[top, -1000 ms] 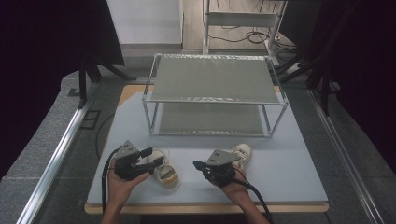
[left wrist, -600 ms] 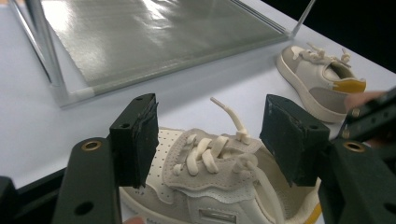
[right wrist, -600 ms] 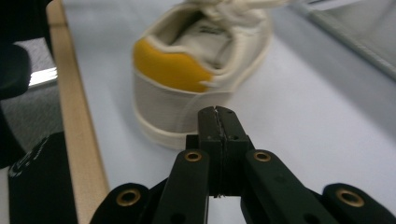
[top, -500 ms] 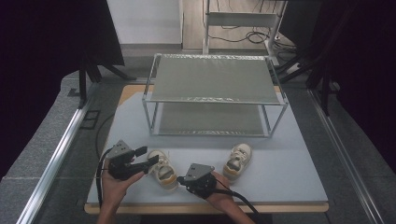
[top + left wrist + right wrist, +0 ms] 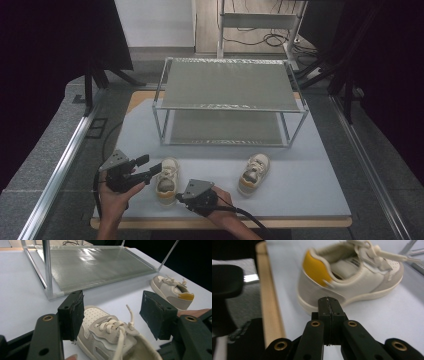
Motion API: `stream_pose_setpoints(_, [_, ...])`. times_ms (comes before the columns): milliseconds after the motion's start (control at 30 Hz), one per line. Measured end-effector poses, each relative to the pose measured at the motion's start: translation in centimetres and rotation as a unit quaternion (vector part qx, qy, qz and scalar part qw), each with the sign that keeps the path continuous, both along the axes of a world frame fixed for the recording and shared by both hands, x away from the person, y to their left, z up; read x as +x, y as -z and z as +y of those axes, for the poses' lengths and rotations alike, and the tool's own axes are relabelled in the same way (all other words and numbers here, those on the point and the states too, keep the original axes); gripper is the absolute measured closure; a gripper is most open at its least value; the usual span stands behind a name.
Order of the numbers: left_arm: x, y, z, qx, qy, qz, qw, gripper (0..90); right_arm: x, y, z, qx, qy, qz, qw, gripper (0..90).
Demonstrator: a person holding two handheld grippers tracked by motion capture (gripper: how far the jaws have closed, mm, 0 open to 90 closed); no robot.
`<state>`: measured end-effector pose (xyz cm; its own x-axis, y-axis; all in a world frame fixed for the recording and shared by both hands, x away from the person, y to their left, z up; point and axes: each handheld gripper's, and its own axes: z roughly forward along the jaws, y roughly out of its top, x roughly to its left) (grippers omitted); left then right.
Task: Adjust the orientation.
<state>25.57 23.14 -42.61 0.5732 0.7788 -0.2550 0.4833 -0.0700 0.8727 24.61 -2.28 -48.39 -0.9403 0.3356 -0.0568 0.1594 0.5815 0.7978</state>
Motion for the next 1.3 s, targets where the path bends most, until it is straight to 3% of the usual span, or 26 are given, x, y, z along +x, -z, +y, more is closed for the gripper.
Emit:
stream_pose_setpoints(300, [0.0, 0.0, -0.3, 0.003, 0.003, 0.002, 1.0000, 35.7, 0.5, 0.2, 0.4, 0.009, -0.002, 0.011, 0.9999, 89.6])
stream_pose_setpoints(500, [-0.1, -0.1, -0.1, 0.003, 0.002, -0.002, 1.0000, 35.7, 0.5, 0.2, 0.6, 0.003, 0.004, 0.004, 1.0000, 89.5])
stream_pose_setpoints(667, [0.1, 0.2, -0.2, 0.004, 0.000, 0.004, 1.0000, 35.8, 0.1, -1.1, -1.7, 0.011, 0.021, -0.031, 0.9992, 89.5])
stream_pose_setpoints(867, [-0.1, 0.1, -0.5, 0.012, 0.002, 0.002, 0.9999, 35.7, 0.1, -1.9, -5.8, 0.021, 0.067, -0.029, 0.9972, 89.5])
stream_pose_setpoints(1033, [-0.1, 0.1, -0.6, 0.013, 0.004, 0.001, 0.9999, 35.7, 0.2, -1.9, -8.7, 0.008, 0.099, -0.034, 0.9945, 89.4])
stream_pose_setpoints(1167, [0.0, 0.3, -0.9, 0.017, 0.005, 0.005, 0.9998, 35.7, 0.4, -2.2, -10.2, 0.009, 0.122, -0.034, 0.9919, 89.5])
stream_pose_setpoints(1300, [-0.3, -0.1, -1.0, 0.015, 0.007, -0.002, 0.9999, 35.7, 0.4, -2.5, -10.5, -0.005, 0.137, -0.048, 0.9894, 89.5])
